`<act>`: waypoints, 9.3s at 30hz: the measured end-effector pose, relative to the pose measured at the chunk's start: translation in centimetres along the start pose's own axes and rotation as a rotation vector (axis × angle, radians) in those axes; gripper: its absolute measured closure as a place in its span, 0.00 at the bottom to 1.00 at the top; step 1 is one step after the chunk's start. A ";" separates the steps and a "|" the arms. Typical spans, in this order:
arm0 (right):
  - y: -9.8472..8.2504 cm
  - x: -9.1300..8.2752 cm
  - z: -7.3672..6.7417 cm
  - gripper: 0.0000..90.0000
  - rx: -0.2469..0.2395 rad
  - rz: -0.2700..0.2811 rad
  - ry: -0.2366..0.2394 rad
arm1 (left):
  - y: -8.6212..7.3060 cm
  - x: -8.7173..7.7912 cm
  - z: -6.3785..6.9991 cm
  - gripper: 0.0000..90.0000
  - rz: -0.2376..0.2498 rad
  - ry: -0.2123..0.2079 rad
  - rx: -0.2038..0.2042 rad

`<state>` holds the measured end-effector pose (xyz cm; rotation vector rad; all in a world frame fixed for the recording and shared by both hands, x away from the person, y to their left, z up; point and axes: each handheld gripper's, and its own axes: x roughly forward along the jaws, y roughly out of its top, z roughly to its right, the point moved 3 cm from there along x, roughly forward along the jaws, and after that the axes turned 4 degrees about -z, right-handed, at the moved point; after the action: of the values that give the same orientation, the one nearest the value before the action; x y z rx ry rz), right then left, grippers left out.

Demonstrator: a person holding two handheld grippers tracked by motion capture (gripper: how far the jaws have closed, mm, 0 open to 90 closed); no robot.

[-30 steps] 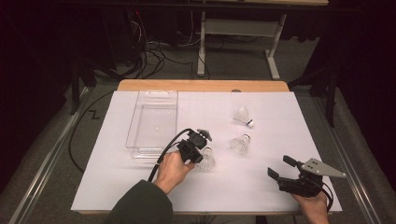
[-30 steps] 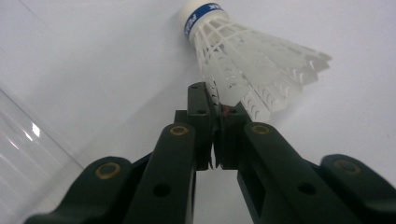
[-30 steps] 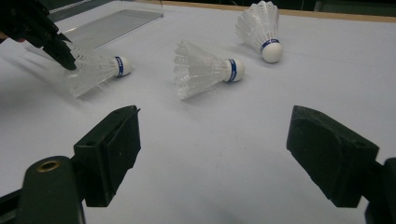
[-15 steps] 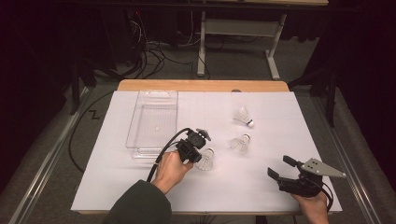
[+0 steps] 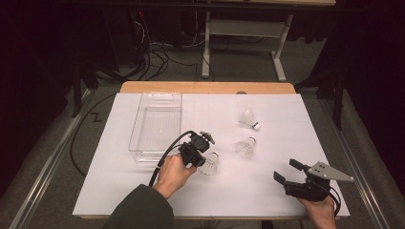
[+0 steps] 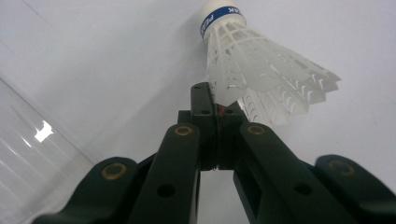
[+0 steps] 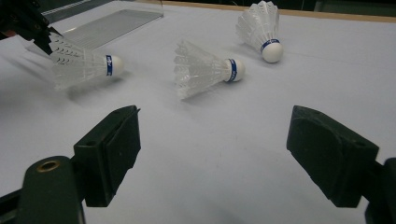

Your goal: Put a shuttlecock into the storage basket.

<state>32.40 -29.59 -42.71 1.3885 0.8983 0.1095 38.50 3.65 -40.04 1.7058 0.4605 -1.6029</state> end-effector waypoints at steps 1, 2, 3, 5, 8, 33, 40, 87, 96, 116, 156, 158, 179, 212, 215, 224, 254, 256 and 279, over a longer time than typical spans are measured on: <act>0.0 0.0 0.0 0.20 0.000 0.000 0.000 | 0.0 -0.1 0.0 0.99 0.001 0.000 0.001; 0.0 0.0 0.0 0.20 0.000 0.000 -0.001 | -0.1 -0.1 -0.1 0.99 0.001 -0.002 0.000; 0.0 0.0 0.0 0.20 0.001 0.000 -0.001 | -0.1 -0.2 -0.1 0.99 0.003 -0.002 -0.001; 0.0 0.0 0.0 0.20 0.000 0.000 -0.002 | -0.1 -0.3 -0.1 0.99 0.003 -0.001 0.002; 0.0 0.0 0.0 0.20 0.000 0.001 -0.002 | -0.2 -0.5 -0.1 0.99 0.010 0.000 0.004; 0.0 0.0 0.0 0.20 0.000 0.000 0.000 | -0.9 -2.6 -0.6 0.99 0.059 0.011 0.012; 0.0 0.0 0.0 0.20 0.000 0.000 0.000 | -1.0 -3.1 -1.0 0.99 0.075 0.000 0.004; 0.0 0.0 0.0 0.20 0.003 0.006 0.002 | -1.9 -6.9 -4.6 0.99 0.161 -0.014 -0.081; 0.0 0.0 0.0 0.20 0.003 0.006 0.001 | -2.1 -7.3 -5.1 0.99 0.167 -0.010 -0.092; 0.0 0.0 0.1 0.20 0.007 0.008 0.002 | -2.4 -8.4 -6.6 0.99 0.179 0.012 -0.124; 0.0 -0.1 -0.1 0.20 -0.025 0.017 -0.010 | -3.9 -9.3 -9.9 0.99 0.176 0.053 -0.210; 0.0 -0.1 -0.1 0.20 -0.023 0.017 -0.010 | -4.0 -9.3 -10.1 0.99 0.177 0.058 -0.214; 0.0 -0.1 0.0 0.20 -0.007 0.019 -0.004 | -5.0 -9.1 -11.8 0.99 0.164 0.083 -0.265; 0.0 -0.2 0.0 0.20 -0.002 0.018 -0.001 | -5.5 -7.1 -13.9 0.99 0.120 0.134 -0.317; 0.0 -0.2 0.0 0.20 -0.001 0.018 -0.001 | -5.6 -6.8 -14.2 0.99 0.115 0.134 -0.324; 0.0 -0.2 0.0 0.20 -0.001 0.017 -0.001 | -6.0 -6.2 -15.0 0.99 0.106 0.146 -0.348; -0.1 -0.1 0.0 0.20 0.002 0.011 0.008 | -6.4 -3.8 -16.4 0.98 0.057 0.163 -0.396; 0.0 -0.1 -0.1 0.20 0.002 0.012 0.008 | -6.4 -3.7 -16.4 0.95 0.059 0.158 -0.394; -0.1 -0.1 0.0 0.20 0.002 0.012 0.005 | -7.4 -4.8 -14.9 0.36 0.077 0.089 -0.357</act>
<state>32.26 -29.63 -42.69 1.3966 0.8949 0.1215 42.98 20.33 -38.18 1.5060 0.6730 -1.3033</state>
